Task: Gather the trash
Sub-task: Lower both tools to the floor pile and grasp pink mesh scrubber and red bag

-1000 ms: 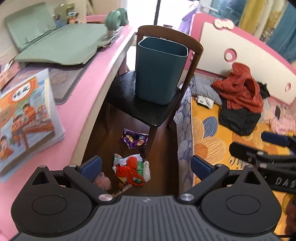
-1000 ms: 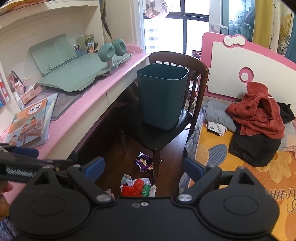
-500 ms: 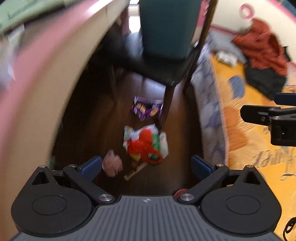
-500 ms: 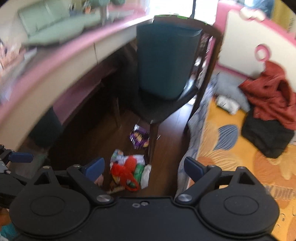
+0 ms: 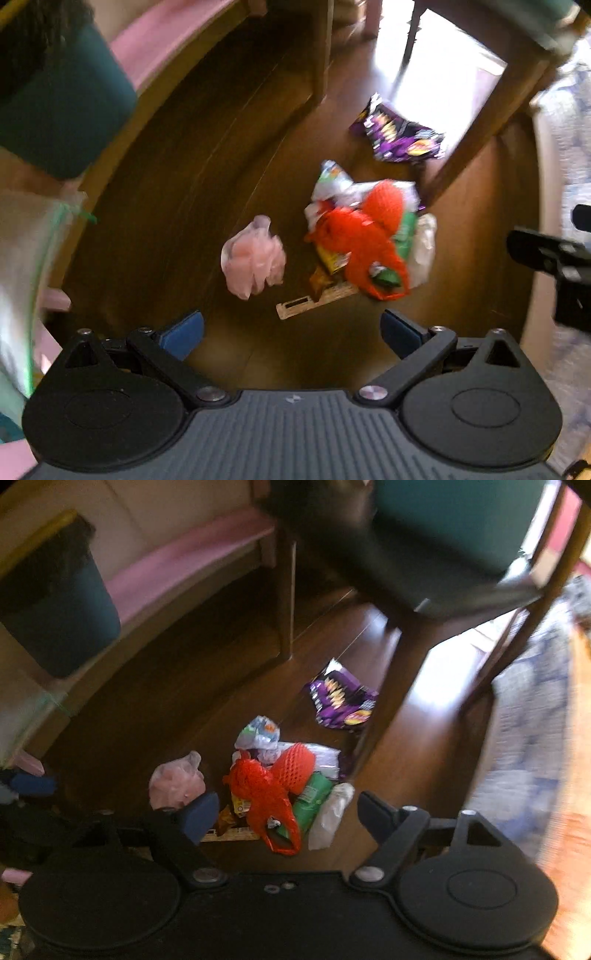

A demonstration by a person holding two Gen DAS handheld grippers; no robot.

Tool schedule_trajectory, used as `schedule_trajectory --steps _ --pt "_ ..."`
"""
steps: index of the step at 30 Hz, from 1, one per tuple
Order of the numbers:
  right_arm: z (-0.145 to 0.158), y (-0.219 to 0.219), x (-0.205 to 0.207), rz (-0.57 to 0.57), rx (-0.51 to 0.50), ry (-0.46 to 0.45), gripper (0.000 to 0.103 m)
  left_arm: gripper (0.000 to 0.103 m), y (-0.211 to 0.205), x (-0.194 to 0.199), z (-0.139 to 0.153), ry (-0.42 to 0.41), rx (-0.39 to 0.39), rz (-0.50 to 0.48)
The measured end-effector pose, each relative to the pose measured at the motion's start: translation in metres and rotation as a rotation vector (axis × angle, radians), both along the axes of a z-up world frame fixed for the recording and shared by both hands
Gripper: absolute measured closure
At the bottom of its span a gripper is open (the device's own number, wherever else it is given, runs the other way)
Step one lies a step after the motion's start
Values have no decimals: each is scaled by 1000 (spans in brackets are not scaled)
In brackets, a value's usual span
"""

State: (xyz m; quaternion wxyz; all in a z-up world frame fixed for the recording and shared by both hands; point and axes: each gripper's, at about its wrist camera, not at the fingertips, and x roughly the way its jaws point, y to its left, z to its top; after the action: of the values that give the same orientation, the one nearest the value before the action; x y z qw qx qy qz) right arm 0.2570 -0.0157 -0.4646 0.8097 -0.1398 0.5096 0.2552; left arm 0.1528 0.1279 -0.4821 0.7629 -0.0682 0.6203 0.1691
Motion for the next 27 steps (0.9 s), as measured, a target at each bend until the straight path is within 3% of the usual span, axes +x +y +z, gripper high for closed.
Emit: schedule_trajectory --steps 3,9,16,22,24,26,27 --pt "-52 11 12 35 -8 26 21 1 4 9 -46 17 68 -21" --pt "-139 25 25 41 -16 65 23 1 41 39 -130 46 79 104" --pt "-226 40 43 32 -20 86 23 1 88 71 -213 72 -20 167" --pt "-275 47 55 6 -26 112 27 1 103 82 -266 143 -15 155" --pt "-281 47 53 8 -31 116 40 6 105 82 -276 159 -16 159" --pt "-285 47 52 5 -34 116 55 33 108 82 -283 178 -29 171" --pt "-285 45 52 0 -26 117 60 41 110 81 -286 188 -39 182"
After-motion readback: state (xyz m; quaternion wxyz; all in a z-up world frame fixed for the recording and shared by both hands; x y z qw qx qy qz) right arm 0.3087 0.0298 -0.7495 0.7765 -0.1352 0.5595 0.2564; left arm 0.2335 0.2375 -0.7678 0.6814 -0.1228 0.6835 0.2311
